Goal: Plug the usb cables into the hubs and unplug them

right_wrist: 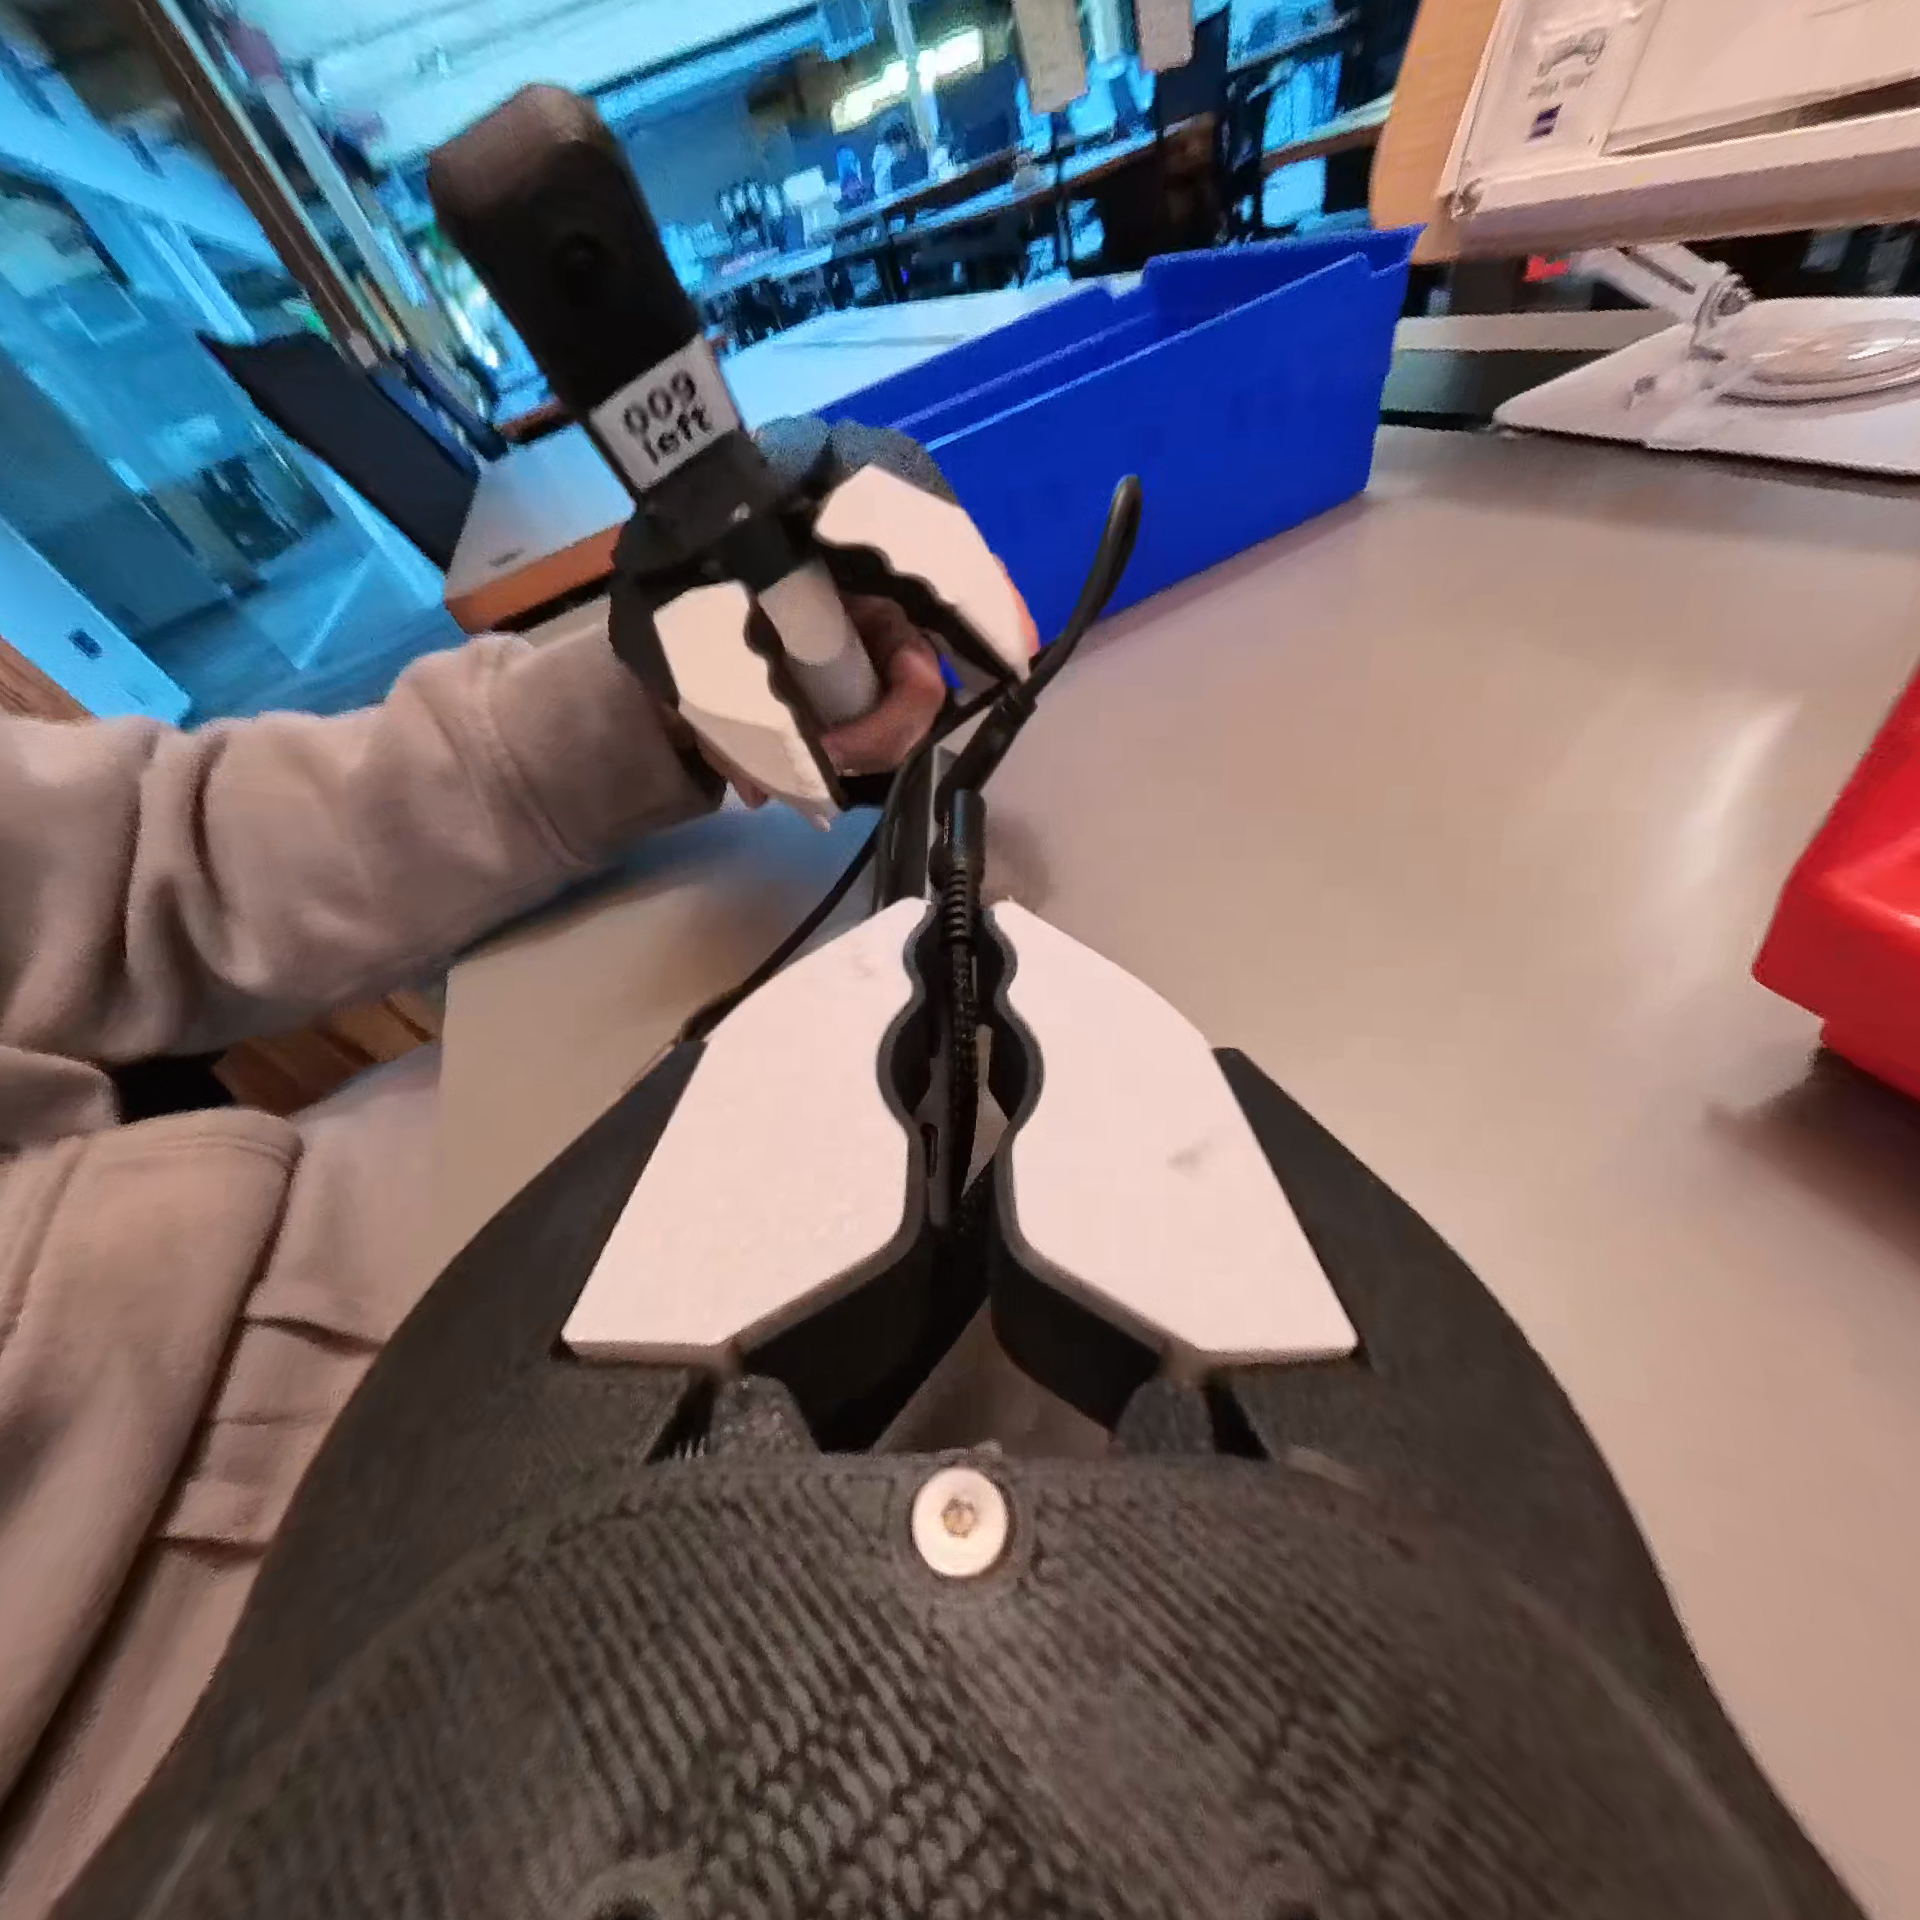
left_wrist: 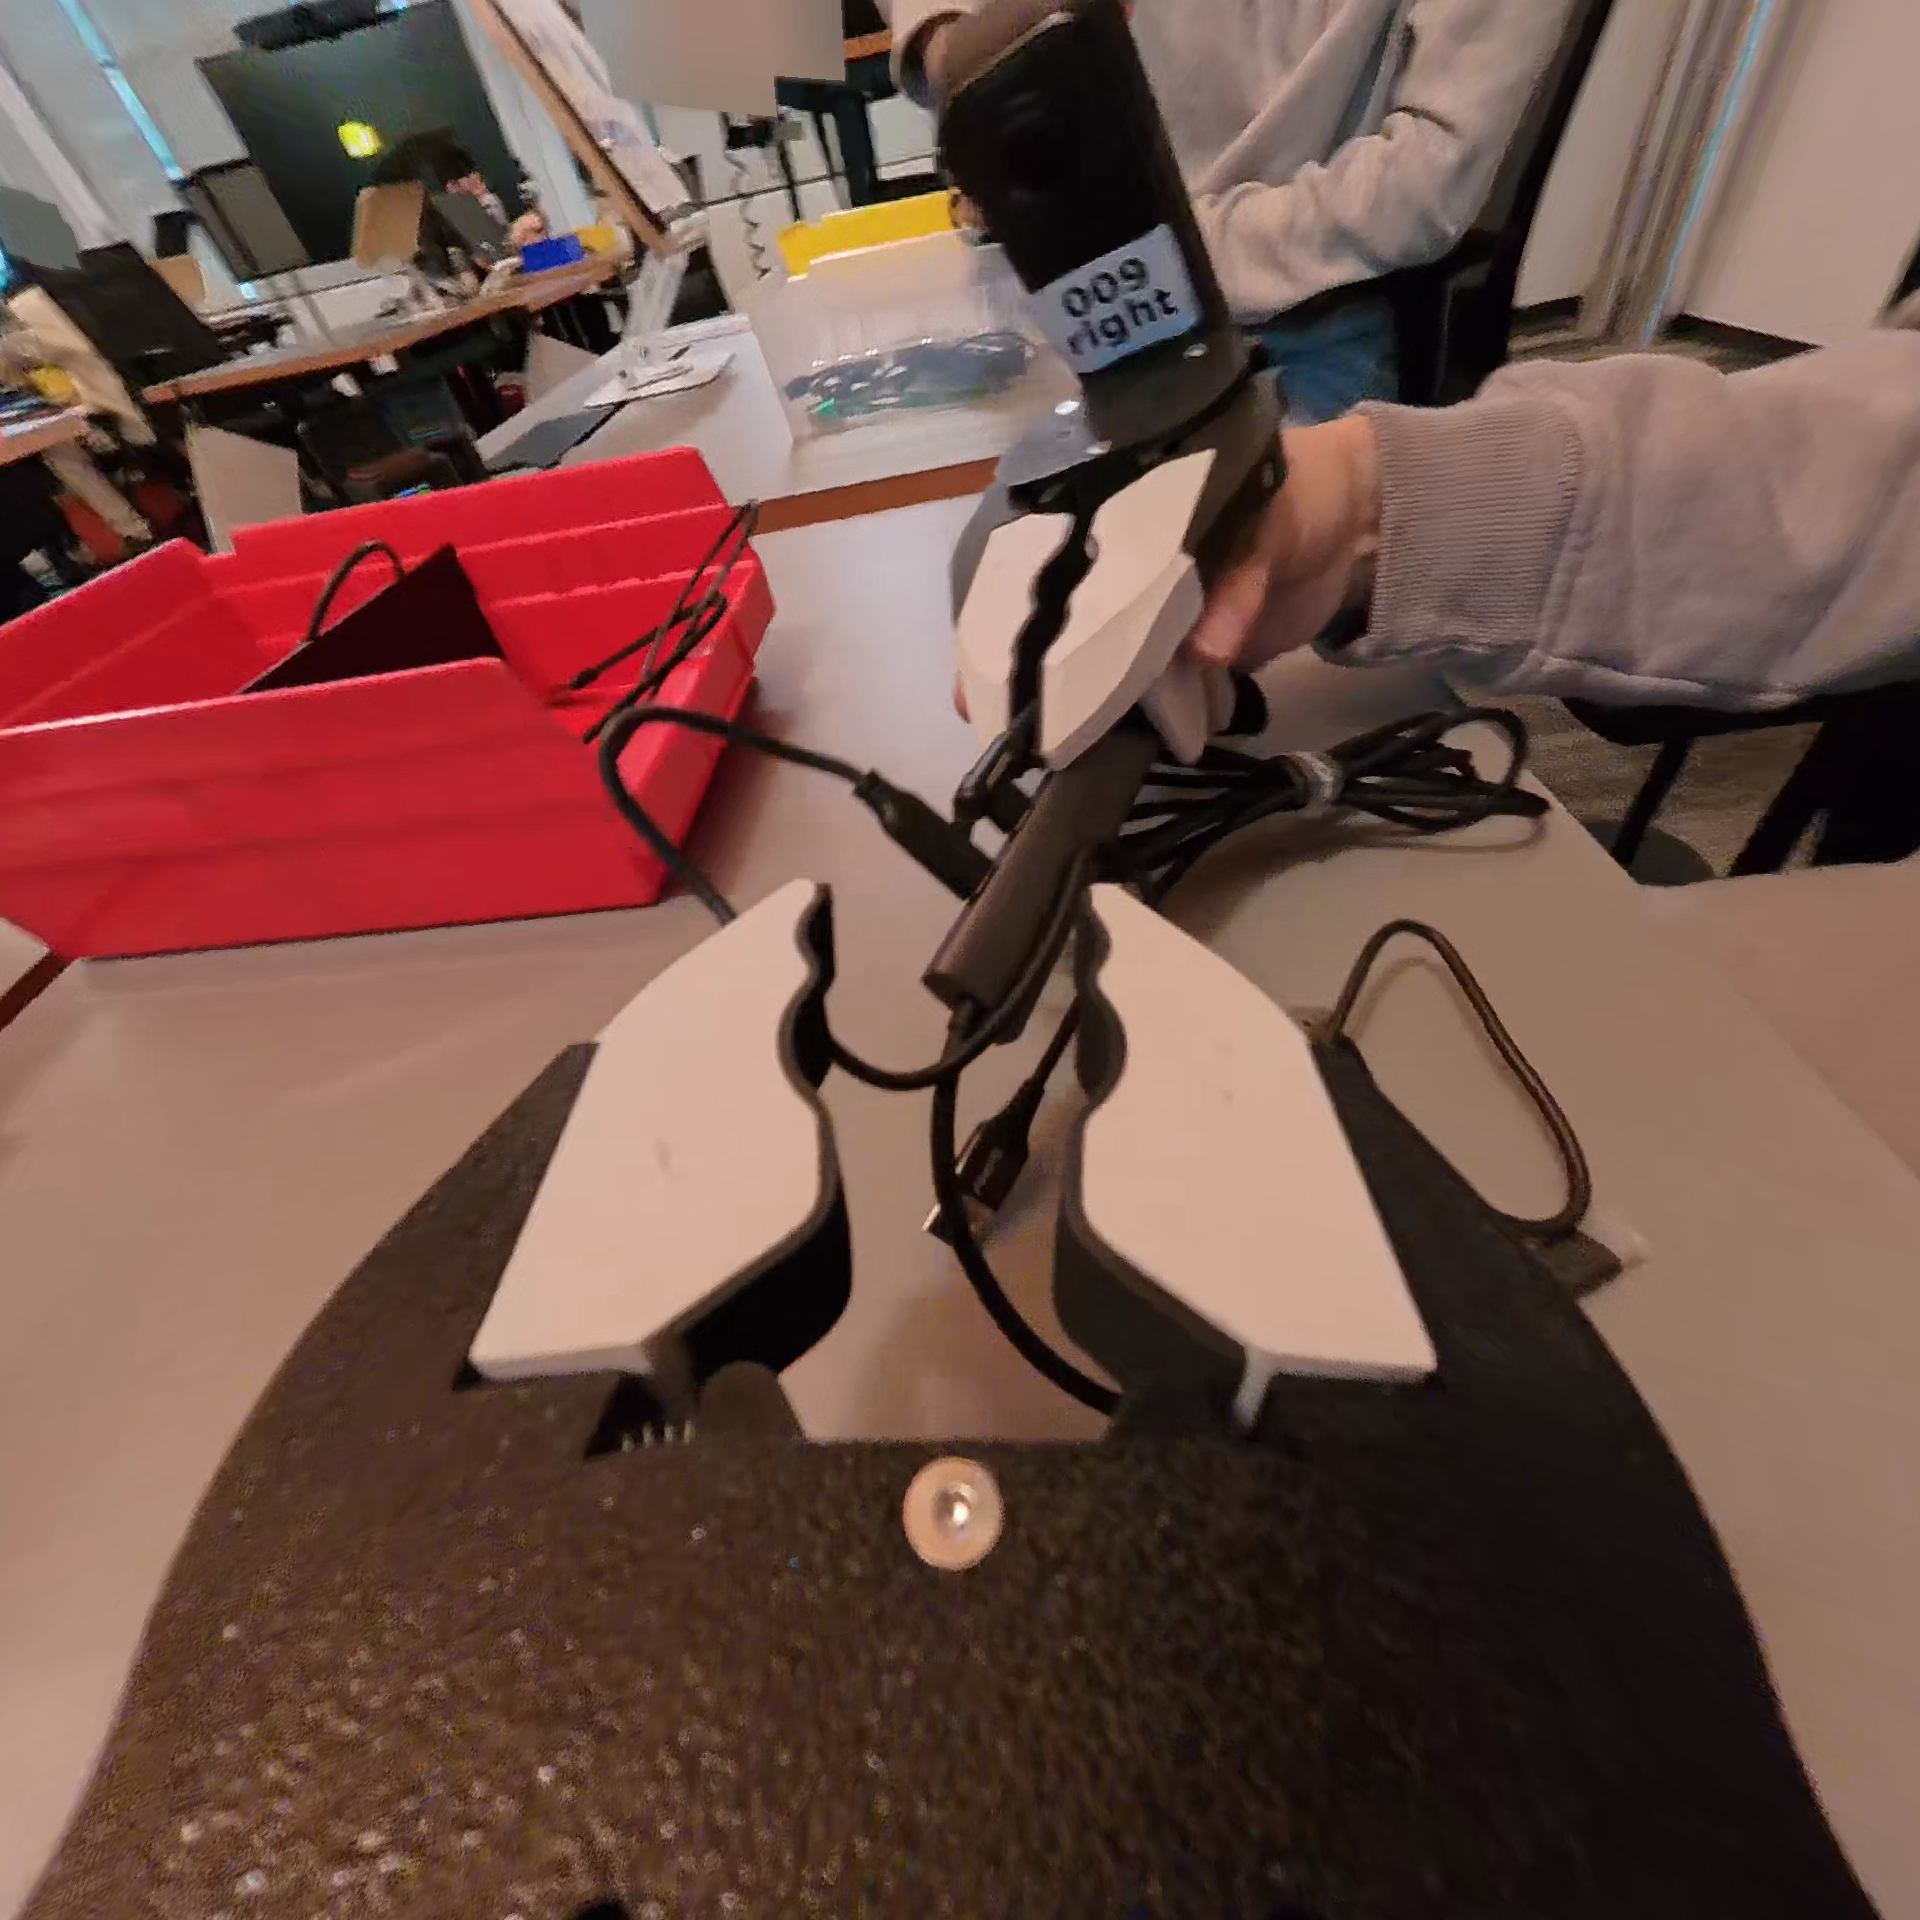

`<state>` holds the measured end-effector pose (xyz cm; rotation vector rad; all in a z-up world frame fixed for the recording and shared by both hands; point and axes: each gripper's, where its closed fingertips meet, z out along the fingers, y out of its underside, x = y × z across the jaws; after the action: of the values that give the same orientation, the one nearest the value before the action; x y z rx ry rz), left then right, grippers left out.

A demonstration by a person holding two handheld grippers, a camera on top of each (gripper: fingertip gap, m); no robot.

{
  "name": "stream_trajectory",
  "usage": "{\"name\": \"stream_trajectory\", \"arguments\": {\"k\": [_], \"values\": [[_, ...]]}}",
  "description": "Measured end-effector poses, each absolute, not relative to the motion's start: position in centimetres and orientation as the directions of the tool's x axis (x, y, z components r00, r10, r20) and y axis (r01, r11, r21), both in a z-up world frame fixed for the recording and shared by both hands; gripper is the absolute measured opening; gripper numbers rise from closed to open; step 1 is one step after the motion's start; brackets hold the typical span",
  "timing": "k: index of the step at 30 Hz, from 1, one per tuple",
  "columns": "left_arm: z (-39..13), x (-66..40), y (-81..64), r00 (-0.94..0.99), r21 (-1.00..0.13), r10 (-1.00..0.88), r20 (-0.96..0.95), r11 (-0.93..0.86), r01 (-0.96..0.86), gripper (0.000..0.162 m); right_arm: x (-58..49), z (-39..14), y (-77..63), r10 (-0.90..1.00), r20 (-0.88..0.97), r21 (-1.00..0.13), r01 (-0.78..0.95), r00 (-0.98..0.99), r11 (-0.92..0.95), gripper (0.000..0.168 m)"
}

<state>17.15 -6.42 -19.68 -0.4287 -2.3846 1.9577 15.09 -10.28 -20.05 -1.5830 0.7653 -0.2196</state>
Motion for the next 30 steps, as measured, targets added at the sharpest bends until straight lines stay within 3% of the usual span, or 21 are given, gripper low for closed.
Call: {"name": "stream_trajectory", "arguments": {"k": [4,7,9,13,15,16,19,21,22,26,30], "values": [[-17.3,20.5,-6.1,-0.988,-0.986,-0.141,-0.058,0.162,0.035,0.052,16.5,-18.5,-12.8,-0.651,-0.450,-0.892,-0.345,0.612,0.292,0.006],[-16.2,20.4,-5.4,-0.922,-0.968,-0.323,0.212,0.058,-0.243,0.035,16.3,-16.7,-13.5,-0.524,-0.616,-0.776,-0.341,0.589,0.530,0.006],[-16.4,18.2,-6.5,-0.881,-0.901,-0.232,0.413,0.035,-0.432,0.028,16.1,-16.3,-12.9,-0.458,-0.657,-0.728,-0.346,0.598,0.593,0.006],[-16.5,15.7,-8.8,-0.688,-0.689,0.036,0.724,-0.001,-0.725,0.037,15.5,-15.7,-10.1,-0.395,-0.658,-0.712,-0.360,0.642,0.602,0.006],[-15.7,15.9,-9.1,-0.608,-0.605,0.128,0.784,-0.063,-0.794,0.025,15.4,-15.7,-9.0,-0.416,-0.639,-0.736,-0.358,0.647,0.574,0.006],[-15.6,16.0,-9.2,-0.601,-0.596,0.142,0.786,-0.080,-0.799,0.015,15.5,-15.9,-8.9,-0.448,-0.627,-0.753,-0.351,0.637,0.556,0.006],[-16.0,16.1,-9.2,-0.630,-0.629,0.131,0.765,-0.053,-0.775,0.012,15.4,-16.6,-9.5,-0.527,-0.561,-0.822,-0.359,0.638,0.441,0.009],[-16.7,16.4,-8.9,-0.656,-0.658,0.066,0.752,0.020,-0.753,0.012,15.6,-16.1,-11.6,-0.660,-0.456,-0.890,-0.315,0.598,0.329,0.041],[-17.1,16.2,-8.7,-0.673,-0.674,0.045,0.738,0.087,-0.733,0.012,15.4,-15.4,-12.6,-0.723,-0.361,-0.931,-0.271,0.589,0.243,0.046],[-19.0,15.5,-8.5,-0.788,-0.722,0.009,0.616,0.406,-0.560,0.013,13.6,-12.2,-11.5,-0.737,-0.093,-0.981,-0.188,0.670,-0.047,0.019],[-18.6,14.0,-9.4,-0.887,-0.776,0.137,0.440,0.556,-0.299,0.012,14.7,-14.0,-9.4,-0.725,-0.047,-0.932,-0.292,0.687,-0.216,0.017]]}}
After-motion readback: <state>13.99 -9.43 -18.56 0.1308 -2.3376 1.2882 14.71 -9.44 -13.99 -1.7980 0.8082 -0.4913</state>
